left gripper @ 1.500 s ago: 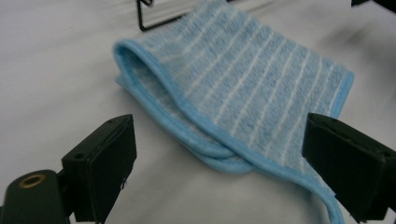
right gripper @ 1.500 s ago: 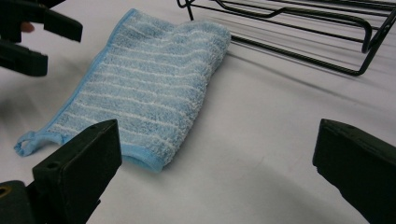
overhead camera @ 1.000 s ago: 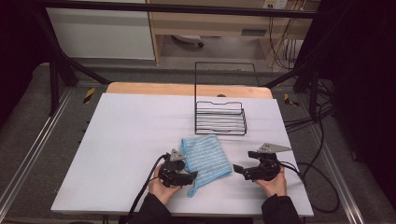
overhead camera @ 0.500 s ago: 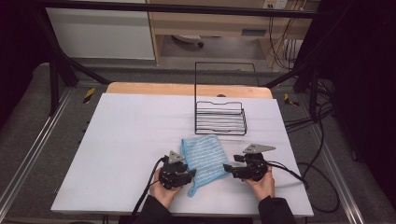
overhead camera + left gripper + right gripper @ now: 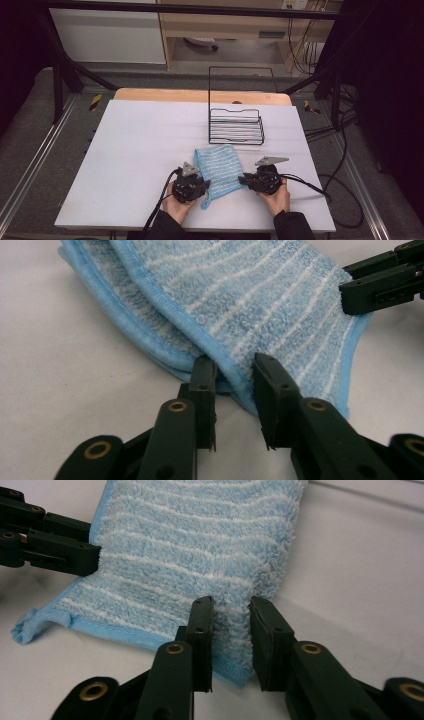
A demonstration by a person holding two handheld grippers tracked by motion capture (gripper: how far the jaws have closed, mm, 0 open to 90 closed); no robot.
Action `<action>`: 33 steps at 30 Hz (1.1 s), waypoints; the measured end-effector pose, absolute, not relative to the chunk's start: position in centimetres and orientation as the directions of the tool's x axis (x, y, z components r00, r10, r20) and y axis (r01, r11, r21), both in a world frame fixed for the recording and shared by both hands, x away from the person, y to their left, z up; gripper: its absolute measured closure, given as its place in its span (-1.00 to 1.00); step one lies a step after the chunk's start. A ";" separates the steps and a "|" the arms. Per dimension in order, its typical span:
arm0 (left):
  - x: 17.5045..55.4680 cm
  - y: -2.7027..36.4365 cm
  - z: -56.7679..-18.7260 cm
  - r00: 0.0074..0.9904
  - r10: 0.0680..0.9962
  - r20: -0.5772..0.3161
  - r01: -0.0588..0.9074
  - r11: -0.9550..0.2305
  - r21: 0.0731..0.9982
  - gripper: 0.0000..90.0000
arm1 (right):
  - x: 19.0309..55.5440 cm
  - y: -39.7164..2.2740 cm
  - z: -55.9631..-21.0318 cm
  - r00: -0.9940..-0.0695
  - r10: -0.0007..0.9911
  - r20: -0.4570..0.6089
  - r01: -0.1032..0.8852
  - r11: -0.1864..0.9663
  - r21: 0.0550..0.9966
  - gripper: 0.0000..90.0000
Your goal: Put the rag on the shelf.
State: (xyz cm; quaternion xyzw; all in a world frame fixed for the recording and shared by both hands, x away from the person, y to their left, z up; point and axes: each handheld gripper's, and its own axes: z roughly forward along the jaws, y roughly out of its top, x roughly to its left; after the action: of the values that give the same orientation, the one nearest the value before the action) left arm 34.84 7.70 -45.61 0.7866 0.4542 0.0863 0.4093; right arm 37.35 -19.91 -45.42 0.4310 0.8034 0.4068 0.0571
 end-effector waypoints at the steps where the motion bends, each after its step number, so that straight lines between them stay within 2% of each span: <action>1: 34.9 7.7 -45.6 0.573 0.785 -0.235 0.643 -0.252 0.723 0.61 | 37.3 -19.9 -45.4 -0.618 0.740 0.265 0.650 0.292 0.701 0.66; 4: 35.0 7.7 -45.7 0.578 0.779 -0.244 0.642 -0.249 0.725 0.77 | 37.2 -19.6 -45.3 -0.615 0.744 0.262 0.655 0.296 0.696 0.78; 9: 35.1 8.0 -45.6 0.591 0.768 -0.248 0.632 -0.250 0.733 0.84 | 37.0 -19.4 -44.9 -0.598 0.752 0.278 0.674 0.284 0.682 0.86; 17: 35.5 9.0 -45.2 0.615 0.749 -0.246 0.629 -0.278 0.726 0.86 | 36.4 -19.1 -44.8 -0.567 0.744 0.353 0.717 0.235 0.657 0.88; 24: 35.9 10.3 -44.8 0.637 0.732 -0.242 0.626 -0.307 0.717 0.86 | 35.5 -17.9 -44.6 -0.561 0.747 0.357 0.718 0.226 0.658 0.87; 29: 35.8 11.5 -44.4 0.654 0.720 -0.231 0.621 -0.338 0.707 0.86 | 35.0 -17.4 -44.8 -0.537 0.730 0.423 0.744 0.173 0.646 0.87; 33: 35.5 12.5 -44.1 0.668 0.711 -0.220 0.616 -0.361 0.700 0.86 | 34.3 -16.4 -44.8 -0.553 0.729 0.404 0.731 0.192 0.654 0.87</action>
State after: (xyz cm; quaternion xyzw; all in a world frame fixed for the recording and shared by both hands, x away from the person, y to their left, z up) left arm 35.55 12.45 -44.08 0.8228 0.4032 0.0601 0.3961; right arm 34.30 -16.36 -44.80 0.4729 0.7719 0.4248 -0.0016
